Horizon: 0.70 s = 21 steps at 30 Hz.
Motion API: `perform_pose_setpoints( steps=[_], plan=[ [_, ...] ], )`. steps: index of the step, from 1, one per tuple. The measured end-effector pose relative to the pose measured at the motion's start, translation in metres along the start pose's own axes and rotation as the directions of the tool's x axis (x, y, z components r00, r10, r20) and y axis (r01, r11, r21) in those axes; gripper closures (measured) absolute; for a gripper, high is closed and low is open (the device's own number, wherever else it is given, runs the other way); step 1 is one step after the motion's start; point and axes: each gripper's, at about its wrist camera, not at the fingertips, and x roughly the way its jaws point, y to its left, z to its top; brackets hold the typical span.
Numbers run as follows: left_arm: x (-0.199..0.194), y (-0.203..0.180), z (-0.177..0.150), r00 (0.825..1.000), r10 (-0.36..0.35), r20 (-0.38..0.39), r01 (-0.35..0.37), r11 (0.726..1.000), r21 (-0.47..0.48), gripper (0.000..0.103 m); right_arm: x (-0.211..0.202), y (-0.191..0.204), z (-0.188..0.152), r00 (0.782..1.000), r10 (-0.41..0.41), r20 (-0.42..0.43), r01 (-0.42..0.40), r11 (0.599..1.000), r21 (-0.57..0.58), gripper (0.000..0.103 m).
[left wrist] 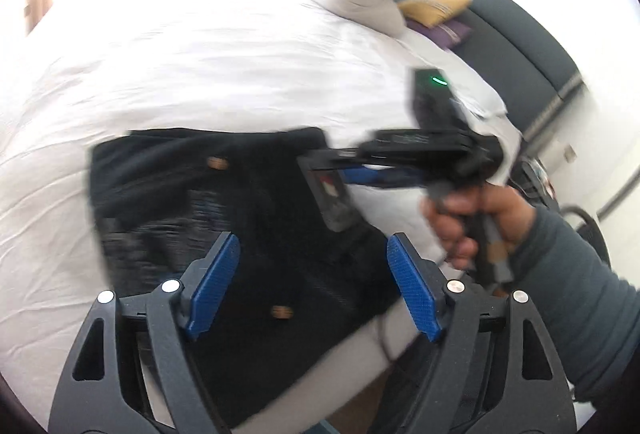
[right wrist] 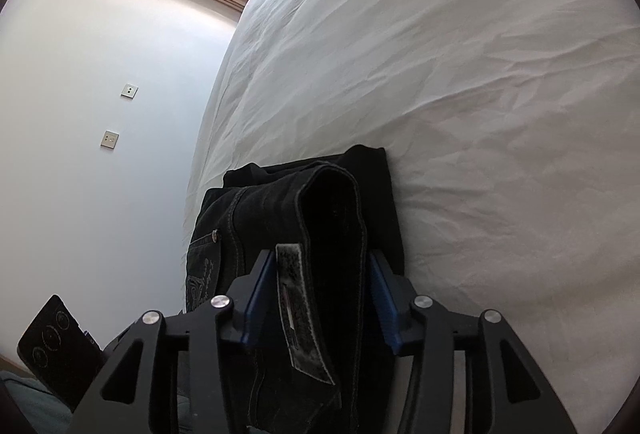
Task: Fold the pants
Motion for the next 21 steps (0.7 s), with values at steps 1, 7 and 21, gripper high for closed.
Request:
perform_pose_setpoints(
  steps=[1, 7, 21],
  plan=[
    [-0.001, 0.015, 0.000, 1.000, 0.016, -0.003, -0.016, 1.000, -0.018, 0.027, -0.004, 0.000, 0.000, 0.999, -0.030, 0.016, 0.029, 1.000, 0.010, 0.040],
    [-0.006, 0.068, -0.001, 0.997, 0.078, 0.023, -0.076, 0.994, -0.084, 0.027, -0.037, 0.010, -0.006, 0.980, -0.164, 0.113, 0.160, 0.986, 0.046, 0.030],
    [0.038, 0.085, -0.005, 0.987, 0.162, 0.020, -0.161, 0.986, -0.034, 0.027, 0.008, 0.020, -0.065, 1.000, 0.020, -0.015, -0.020, 1.000, -0.012, 0.063]
  ],
)
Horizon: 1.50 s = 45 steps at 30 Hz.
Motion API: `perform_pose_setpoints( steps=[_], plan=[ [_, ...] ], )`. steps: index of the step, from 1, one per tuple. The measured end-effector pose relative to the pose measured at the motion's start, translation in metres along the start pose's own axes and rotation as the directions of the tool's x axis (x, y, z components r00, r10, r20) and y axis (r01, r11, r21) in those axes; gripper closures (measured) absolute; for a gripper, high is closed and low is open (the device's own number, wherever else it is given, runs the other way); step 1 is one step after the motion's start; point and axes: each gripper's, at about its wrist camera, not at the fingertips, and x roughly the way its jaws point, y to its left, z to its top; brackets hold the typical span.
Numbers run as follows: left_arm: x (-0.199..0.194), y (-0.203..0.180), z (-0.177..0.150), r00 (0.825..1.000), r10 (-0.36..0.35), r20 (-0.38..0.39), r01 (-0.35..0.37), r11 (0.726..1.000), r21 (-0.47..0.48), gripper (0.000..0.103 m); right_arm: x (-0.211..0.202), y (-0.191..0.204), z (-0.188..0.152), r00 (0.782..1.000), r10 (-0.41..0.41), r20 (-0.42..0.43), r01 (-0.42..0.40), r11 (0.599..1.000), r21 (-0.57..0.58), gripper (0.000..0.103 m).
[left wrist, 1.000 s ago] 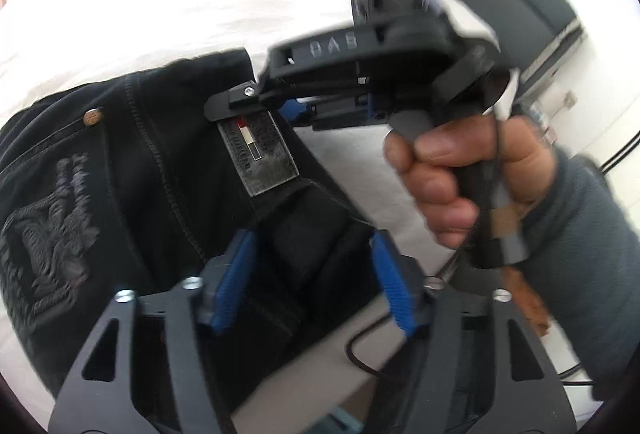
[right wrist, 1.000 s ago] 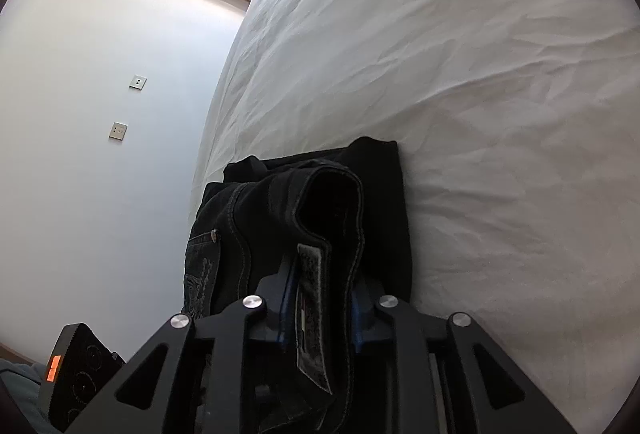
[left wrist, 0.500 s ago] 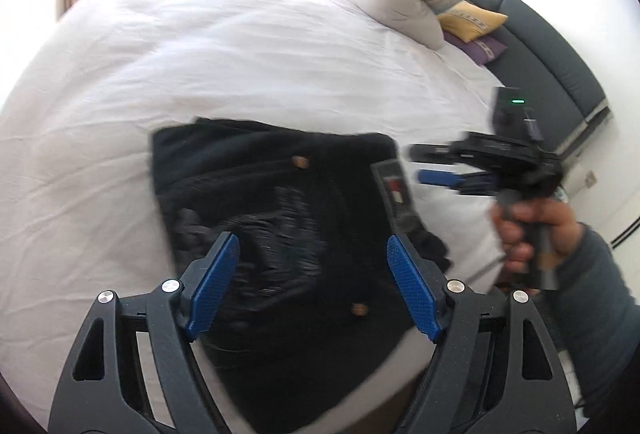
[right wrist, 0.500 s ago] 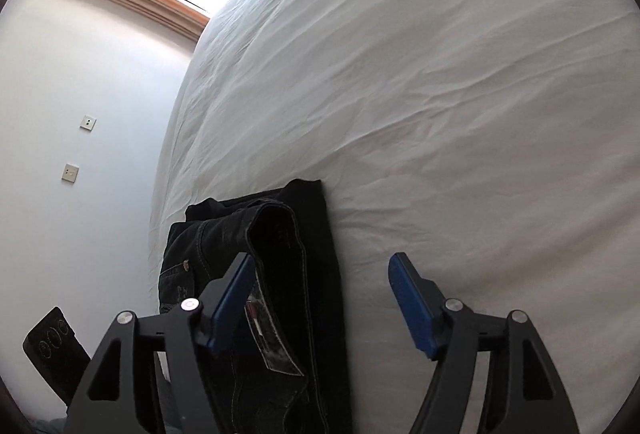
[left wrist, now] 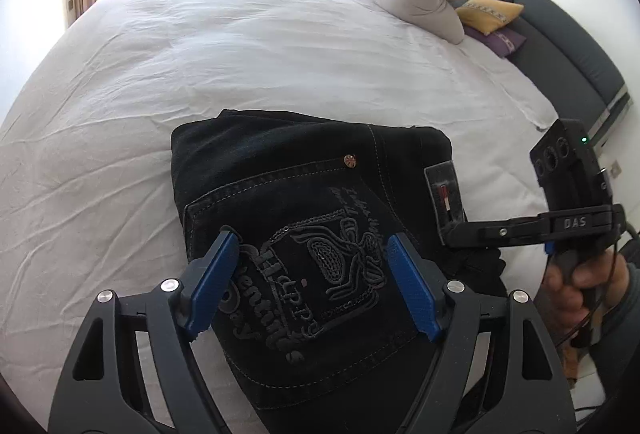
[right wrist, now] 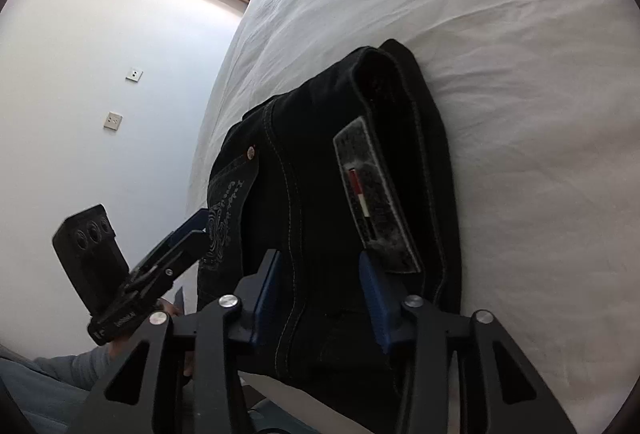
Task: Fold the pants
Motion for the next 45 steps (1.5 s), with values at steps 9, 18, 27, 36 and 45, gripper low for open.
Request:
perform_pose_setpoints(
  steps=[9, 18, 27, 36, 45],
  plan=[
    [-0.032, 0.024, 0.009, 0.985, 0.168, -0.045, -0.170, 0.983, -0.061, 0.027, -0.057, 0.010, 0.008, 0.985, -0.086, 0.148, 0.094, 0.994, -0.051, 0.030],
    [-0.012, 0.035, 0.001, 0.969, 0.196, -0.153, -0.207, 0.976, -0.062, 0.023, -0.021, -0.007, 0.030, 0.987, -0.150, 0.055, 0.150, 0.989, -0.003, 0.030],
    [-0.005, 0.038, 0.003, 0.963, 0.189, -0.194, -0.205, 0.976, -0.067, 0.022, 0.008, -0.006, 0.039, 0.978, -0.210, -0.007, 0.210, 0.977, -0.032, 0.030],
    [0.005, 0.035, 0.002, 0.967, 0.092, -0.236, -0.119, 0.988, -0.102, 0.057, 0.018, 0.018, 0.033, 0.951, -0.308, -0.013, 0.304, 0.945, -0.123, 0.058],
    [0.003, 0.025, 0.004, 0.971, 0.077, -0.228, -0.101, 0.990, -0.096, 0.072, 0.022, 0.050, 0.021, 0.896, -0.439, 0.070, 0.442, 0.862, -0.247, 0.078]
  ],
)
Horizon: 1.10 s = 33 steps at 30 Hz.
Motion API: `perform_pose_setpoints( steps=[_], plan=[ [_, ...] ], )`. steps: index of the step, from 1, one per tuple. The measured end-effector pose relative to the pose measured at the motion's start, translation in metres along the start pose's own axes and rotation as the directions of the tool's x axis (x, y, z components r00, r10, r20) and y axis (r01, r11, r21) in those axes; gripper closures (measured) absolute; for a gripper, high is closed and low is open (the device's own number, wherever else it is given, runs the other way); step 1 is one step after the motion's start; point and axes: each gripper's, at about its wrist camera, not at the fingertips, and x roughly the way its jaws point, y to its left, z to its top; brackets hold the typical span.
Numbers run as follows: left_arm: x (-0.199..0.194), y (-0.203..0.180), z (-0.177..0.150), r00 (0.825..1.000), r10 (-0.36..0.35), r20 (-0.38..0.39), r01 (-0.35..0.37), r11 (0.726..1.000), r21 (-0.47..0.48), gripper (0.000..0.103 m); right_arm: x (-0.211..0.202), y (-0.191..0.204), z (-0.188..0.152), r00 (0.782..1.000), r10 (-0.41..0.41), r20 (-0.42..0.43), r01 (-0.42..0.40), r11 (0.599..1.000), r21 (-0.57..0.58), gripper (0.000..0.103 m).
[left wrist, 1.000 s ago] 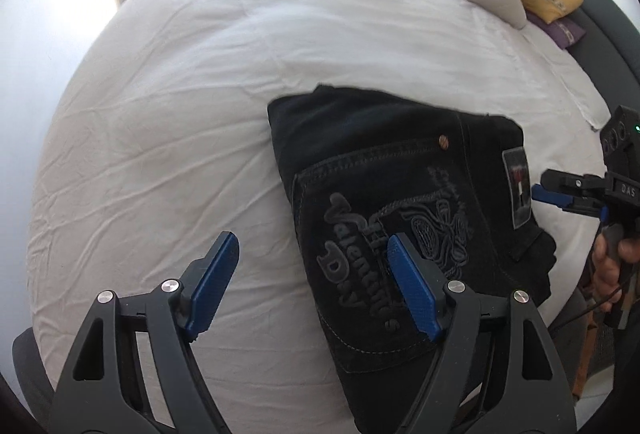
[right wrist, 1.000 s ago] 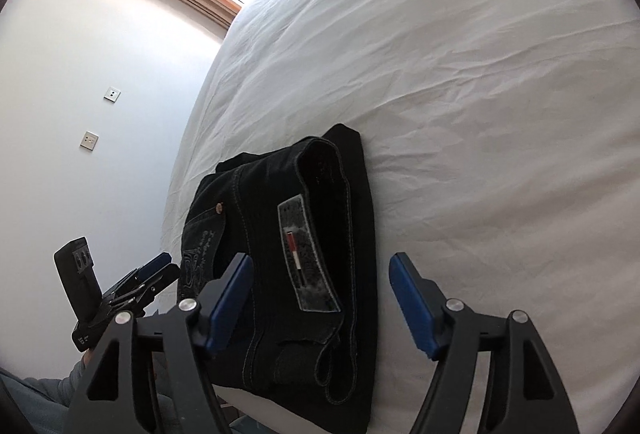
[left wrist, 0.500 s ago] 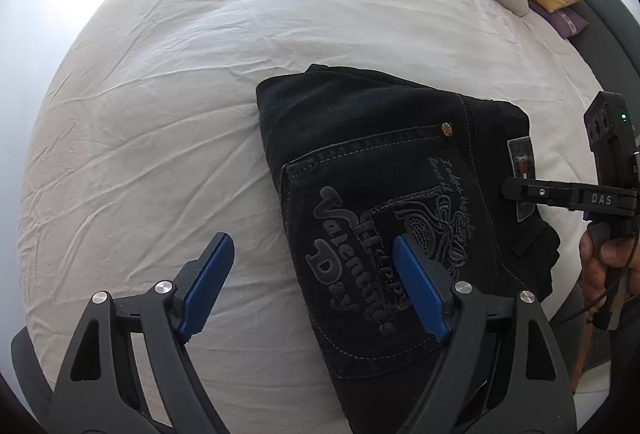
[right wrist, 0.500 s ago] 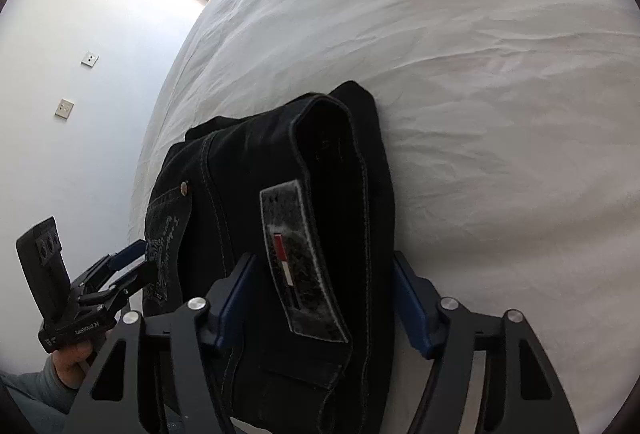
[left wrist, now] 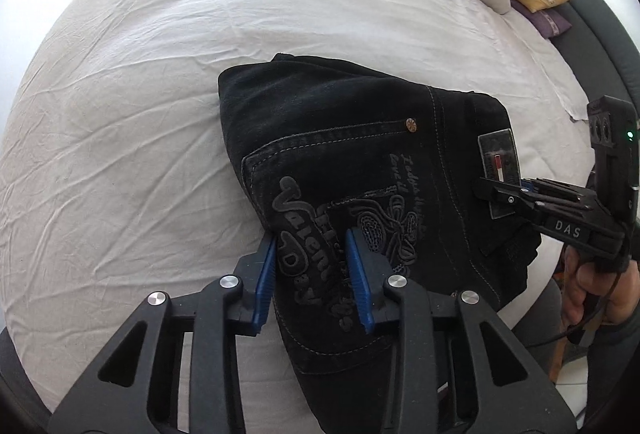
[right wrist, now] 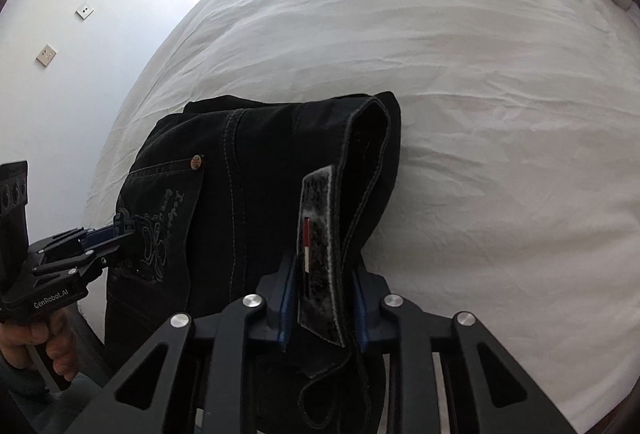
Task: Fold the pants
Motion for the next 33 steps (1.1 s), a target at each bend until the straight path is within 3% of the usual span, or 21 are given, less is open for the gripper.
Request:
perform_pose_setpoints(
  steps=[5, 11, 13, 15, 17, 21, 24, 27, 30, 31, 32, 33],
  plan=[
    [-0.009, 0.001, 0.002, 0.999, -0.030, 0.011, 0.030, 0.999, -0.021, 0.079, -0.015, 0.017, -0.002, 0.997, -0.060, 0.050, 0.063, 0.996, -0.064, 0.083],
    [-0.028, 0.013, 0.009, 0.997, -0.068, 0.038, 0.070, 0.997, -0.041, 0.087, -0.034, 0.034, 0.001, 0.992, -0.067, 0.106, 0.078, 0.992, -0.097, 0.085],
    [-0.040, 0.017, 0.015, 0.996, -0.062, 0.065, 0.065, 0.997, -0.044, 0.089, -0.042, 0.040, 0.006, 0.990, -0.060, 0.125, 0.073, 0.992, -0.105, 0.086],
    [-0.053, 0.024, 0.023, 0.993, -0.044, 0.106, 0.048, 0.998, -0.040, 0.100, -0.045, 0.045, 0.014, 0.988, -0.056, 0.144, 0.072, 0.991, -0.113, 0.086],
    [-0.066, 0.030, 0.035, 0.989, -0.017, 0.150, 0.022, 0.999, -0.033, 0.101, -0.047, 0.050, 0.025, 0.986, -0.045, 0.161, 0.065, 0.990, -0.123, 0.086],
    [-0.078, 0.050, 0.042, 0.986, -0.002, 0.165, 0.014, 0.997, -0.075, 0.101, -0.040, 0.061, 0.042, 0.985, -0.041, 0.165, 0.068, 0.985, -0.159, 0.087],
    [-0.085, 0.068, 0.033, 0.987, -0.038, 0.156, 0.056, 0.992, -0.115, 0.100, -0.036, 0.053, 0.041, 0.988, -0.044, 0.150, 0.065, 0.988, -0.138, 0.087],
    [-0.066, 0.085, 0.020, 0.993, -0.087, 0.076, 0.101, 0.976, -0.194, 0.098, -0.035, 0.032, 0.033, 0.992, -0.041, 0.123, 0.053, 0.995, -0.090, 0.087],
    [-0.038, 0.083, 0.005, 0.986, -0.165, -0.007, 0.159, 0.959, -0.235, 0.082, -0.031, 0.015, 0.022, 0.995, -0.038, 0.090, 0.043, 0.998, -0.047, 0.087],
    [-0.032, 0.081, 0.002, 0.981, -0.192, -0.016, 0.182, 0.953, -0.244, 0.066, -0.029, 0.009, 0.017, 0.996, -0.032, 0.084, 0.034, 0.999, -0.031, 0.087],
    [-0.028, 0.078, 0.000, 0.976, -0.219, -0.018, 0.207, 0.945, -0.255, 0.033, -0.028, 0.006, 0.014, 0.996, -0.024, 0.081, 0.026, 0.999, -0.020, 0.087],
    [-0.025, 0.076, -0.001, 0.972, -0.233, -0.014, 0.221, 0.939, -0.263, 0.020, -0.028, 0.003, 0.012, 0.997, -0.016, 0.078, 0.017, 1.000, -0.010, 0.087]
  ],
)
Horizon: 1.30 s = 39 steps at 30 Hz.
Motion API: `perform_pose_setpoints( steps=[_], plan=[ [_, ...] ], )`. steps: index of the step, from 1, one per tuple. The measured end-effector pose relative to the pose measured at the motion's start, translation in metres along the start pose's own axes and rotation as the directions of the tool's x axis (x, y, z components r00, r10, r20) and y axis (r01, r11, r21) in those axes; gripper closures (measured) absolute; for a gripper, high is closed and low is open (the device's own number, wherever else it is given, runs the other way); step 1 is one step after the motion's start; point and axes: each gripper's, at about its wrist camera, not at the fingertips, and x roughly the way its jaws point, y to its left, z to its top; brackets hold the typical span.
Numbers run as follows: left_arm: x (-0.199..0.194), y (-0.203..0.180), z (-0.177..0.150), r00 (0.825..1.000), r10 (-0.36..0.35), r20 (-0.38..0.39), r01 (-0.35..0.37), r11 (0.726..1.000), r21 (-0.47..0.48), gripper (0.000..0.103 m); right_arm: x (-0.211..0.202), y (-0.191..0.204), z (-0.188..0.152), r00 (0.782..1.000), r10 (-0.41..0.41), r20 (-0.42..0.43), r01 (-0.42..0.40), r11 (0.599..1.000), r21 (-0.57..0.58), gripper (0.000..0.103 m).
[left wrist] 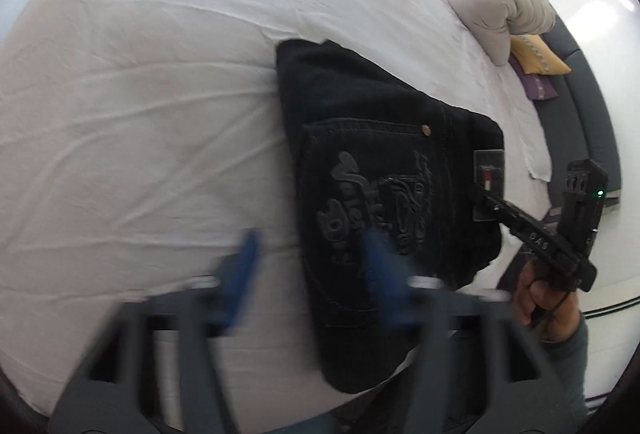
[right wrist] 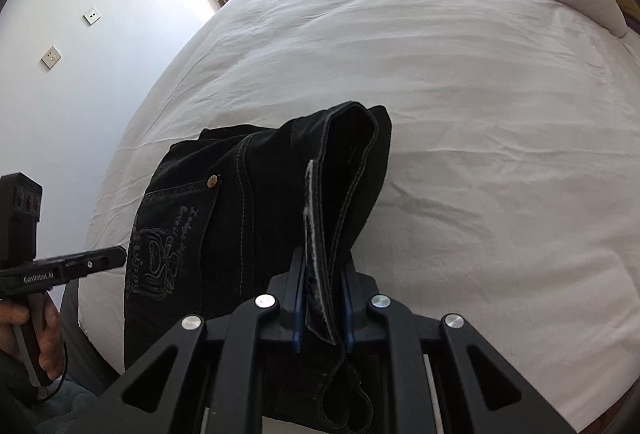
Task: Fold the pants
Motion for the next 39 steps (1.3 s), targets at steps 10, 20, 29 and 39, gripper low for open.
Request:
perform_pose_setpoints(
  steps=[10, 20, 29, 39],
  plan=[
    [0.037, 0.005, 0.011, 0.996, -0.048, -0.068, 0.045, 0.998, -0.049, 0.031, 0.010, -0.020, -0.006, 0.998, 0.061, -0.022, -0.060, 0.996, 0.068, 0.086],
    [0.037, -0.025, 0.013, 0.995, -0.061, -0.085, 0.062, 0.998, 0.012, 0.078, 0.018, -0.039, -0.017, 0.994, 0.106, -0.022, -0.101, 0.982, 0.160, 0.086],
    [-0.010, -0.051, 0.020, 0.999, -0.038, 0.006, 0.037, 0.994, 0.104, 0.081, -0.019, 0.006, -0.011, 0.998, -0.038, 0.051, 0.038, 0.999, 0.006, 0.088],
    [-0.069, -0.038, 0.071, 0.992, 0.013, 0.124, -0.032, 0.989, 0.147, 0.081, -0.032, 0.043, 0.045, 0.990, -0.003, 0.138, 0.013, 0.997, -0.077, 0.088]
  ],
)
